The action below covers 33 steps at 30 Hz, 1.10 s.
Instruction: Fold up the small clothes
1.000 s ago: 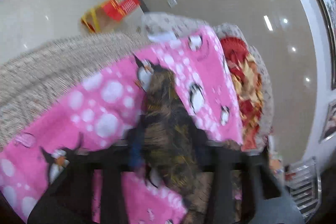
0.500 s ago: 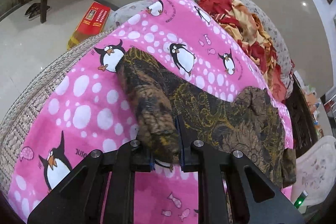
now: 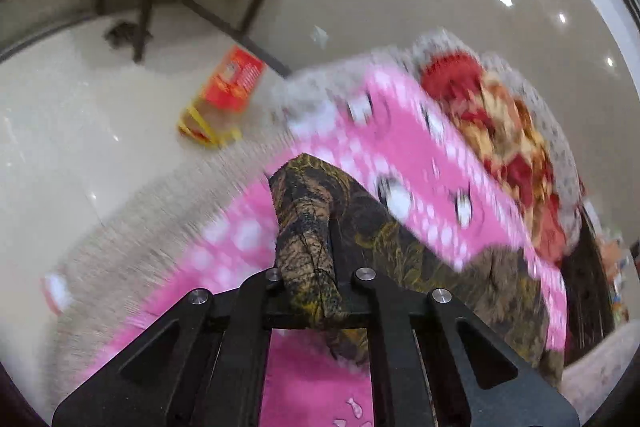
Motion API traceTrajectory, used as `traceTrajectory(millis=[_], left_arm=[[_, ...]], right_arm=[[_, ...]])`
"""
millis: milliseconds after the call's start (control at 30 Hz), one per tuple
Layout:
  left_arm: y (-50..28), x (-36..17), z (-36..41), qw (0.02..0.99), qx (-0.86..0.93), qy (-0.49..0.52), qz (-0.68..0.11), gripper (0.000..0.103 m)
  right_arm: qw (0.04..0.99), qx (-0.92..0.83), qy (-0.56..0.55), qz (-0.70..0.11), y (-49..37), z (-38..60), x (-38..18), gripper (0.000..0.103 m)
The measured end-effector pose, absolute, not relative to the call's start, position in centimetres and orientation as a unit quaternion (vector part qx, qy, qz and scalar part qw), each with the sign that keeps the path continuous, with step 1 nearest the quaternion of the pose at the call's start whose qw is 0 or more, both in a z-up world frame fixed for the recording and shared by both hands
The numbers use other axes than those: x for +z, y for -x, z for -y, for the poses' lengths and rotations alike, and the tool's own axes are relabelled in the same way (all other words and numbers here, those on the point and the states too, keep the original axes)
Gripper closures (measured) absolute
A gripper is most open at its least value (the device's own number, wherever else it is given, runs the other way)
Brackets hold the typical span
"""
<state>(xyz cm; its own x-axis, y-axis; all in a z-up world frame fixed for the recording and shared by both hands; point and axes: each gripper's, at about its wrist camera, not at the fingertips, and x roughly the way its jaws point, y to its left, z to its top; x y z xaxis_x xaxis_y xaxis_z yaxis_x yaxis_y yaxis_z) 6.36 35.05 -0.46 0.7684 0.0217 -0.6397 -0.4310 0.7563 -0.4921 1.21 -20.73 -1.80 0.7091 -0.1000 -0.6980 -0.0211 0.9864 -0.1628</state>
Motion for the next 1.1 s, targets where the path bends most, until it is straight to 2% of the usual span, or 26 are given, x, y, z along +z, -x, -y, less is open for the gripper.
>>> traceTrajectory(millis=[133, 267, 333, 467, 633, 800, 900, 933, 1100], left_arm=[[-4.6, 4.4, -39.5, 0.893, 0.184, 0.315, -0.262, 0.099], [-4.9, 7.5, -40.8, 0.903, 0.190, 0.295, -0.248, 0.099], [-5.5, 8.9, -39.1, 0.914, 0.156, 0.282, -0.245, 0.099], [-8.3, 9.6, -30.4, 0.936, 0.043, 0.234, -0.259, 0.099], [-12.0, 5.7, -14.9, 0.926, -0.123, 0.167, -0.316, 0.099], [-14.7, -3.0, -2.9, 0.884, -0.197, 0.116, -0.407, 0.098], [-14.7, -6.4, -0.7, 0.864, -0.181, 0.088, -0.462, 0.098], [-14.1, -6.6, -0.8, 0.867, -0.184, 0.083, -0.456, 0.096], [-9.9, -5.2, -3.3, 0.871, -0.210, 0.090, -0.434, 0.079]], right_arm=[[0.927, 0.014, 0.121, -0.354, 1.1, 19.0, -0.4, 0.000], [0.928, 0.042, 0.122, -0.350, 2.4, 18.9, -0.8, 0.000], [0.928, 0.047, 0.117, -0.352, 2.7, 18.7, -1.2, 0.000], [0.927, 0.049, 0.107, -0.356, 3.0, 18.7, -1.4, 0.000], [0.926, 0.042, 0.095, -0.364, 2.9, 19.7, -1.1, 0.000], [0.926, 0.029, 0.090, -0.365, 2.4, 20.8, -0.3, 0.000], [0.927, 0.030, 0.080, -0.365, 1.4, 21.2, 0.7, 0.000], [0.928, 0.034, 0.074, -0.362, 0.9, 21.2, 1.2, 0.000], [0.937, 0.079, 0.037, -0.338, -2.9, 19.6, 3.3, 0.000]])
